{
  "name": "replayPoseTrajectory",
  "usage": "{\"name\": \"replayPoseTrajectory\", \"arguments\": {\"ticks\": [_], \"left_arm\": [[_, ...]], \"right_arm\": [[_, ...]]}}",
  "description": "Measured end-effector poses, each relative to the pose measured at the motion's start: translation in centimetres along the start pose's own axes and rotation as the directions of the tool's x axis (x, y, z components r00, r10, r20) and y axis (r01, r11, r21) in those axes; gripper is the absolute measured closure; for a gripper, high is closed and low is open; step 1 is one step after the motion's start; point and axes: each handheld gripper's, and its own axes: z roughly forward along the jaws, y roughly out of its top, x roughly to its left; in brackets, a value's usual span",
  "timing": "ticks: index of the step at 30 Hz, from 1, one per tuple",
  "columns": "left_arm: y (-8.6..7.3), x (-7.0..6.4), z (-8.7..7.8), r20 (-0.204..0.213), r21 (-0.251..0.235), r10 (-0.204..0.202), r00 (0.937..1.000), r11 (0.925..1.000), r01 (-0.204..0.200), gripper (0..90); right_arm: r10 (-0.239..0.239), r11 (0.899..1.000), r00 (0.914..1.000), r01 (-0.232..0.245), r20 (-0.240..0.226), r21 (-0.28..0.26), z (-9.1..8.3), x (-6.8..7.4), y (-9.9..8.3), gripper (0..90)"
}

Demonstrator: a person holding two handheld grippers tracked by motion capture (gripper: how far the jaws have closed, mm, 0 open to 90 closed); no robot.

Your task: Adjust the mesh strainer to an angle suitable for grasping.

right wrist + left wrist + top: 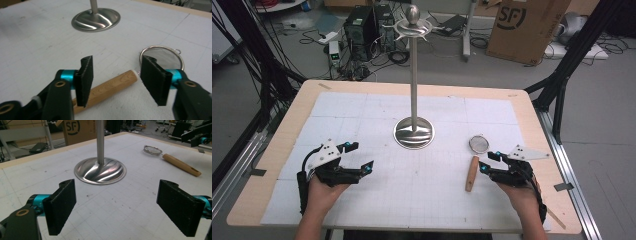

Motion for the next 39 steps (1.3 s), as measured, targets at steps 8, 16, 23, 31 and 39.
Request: {"name": "replayPoseTrajectory", "arguments": {"ticks": [8, 16, 23, 31, 39], "left_arm": [[0.1, -0.2, 0.0, 0.004, -0.001, 0.006, 1.0000, 1.0000, -0.006, 16.7], [0.2, -0.3, 0.0, 0.005, -0.007, 0.007, 1.0000, 1.0000, -0.006, 16.7], [0.4, -0.4, 0.0, 0.014, -0.010, 0.012, 0.9998, 0.9999, -0.011, 16.8], [0.5, -0.6, 0.1, 0.016, -0.015, 0.011, 0.9998, 0.9998, -0.010, 16.8], [0.7, -0.8, 0.1, 0.022, -0.015, 0.019, 0.9996, 0.9997, -0.019, 16.8]], "right_arm": [[-0.027, 0.996, 0.9987, 0.031, -0.044, 0.089, 0.5, 0.4, -0.3, 66.1], [-0.020, 0.981, 0.9977, 0.033, -0.065, 0.194, 1.2, 0.3, -0.9, 82.5], [-0.019, 0.963, 0.9959, 0.042, -0.089, 0.268, 2.0, 0.4, -1.2, 89.7], [-0.015, 0.950, 0.9937, 0.049, -0.111, 0.309, 2.8, 0.9, -1.5, 89.7], [-0.039, 0.947, 0.9889, 0.082, -0.144, 0.312, 3.9, 2.2, -1.3, 89.7]]}}
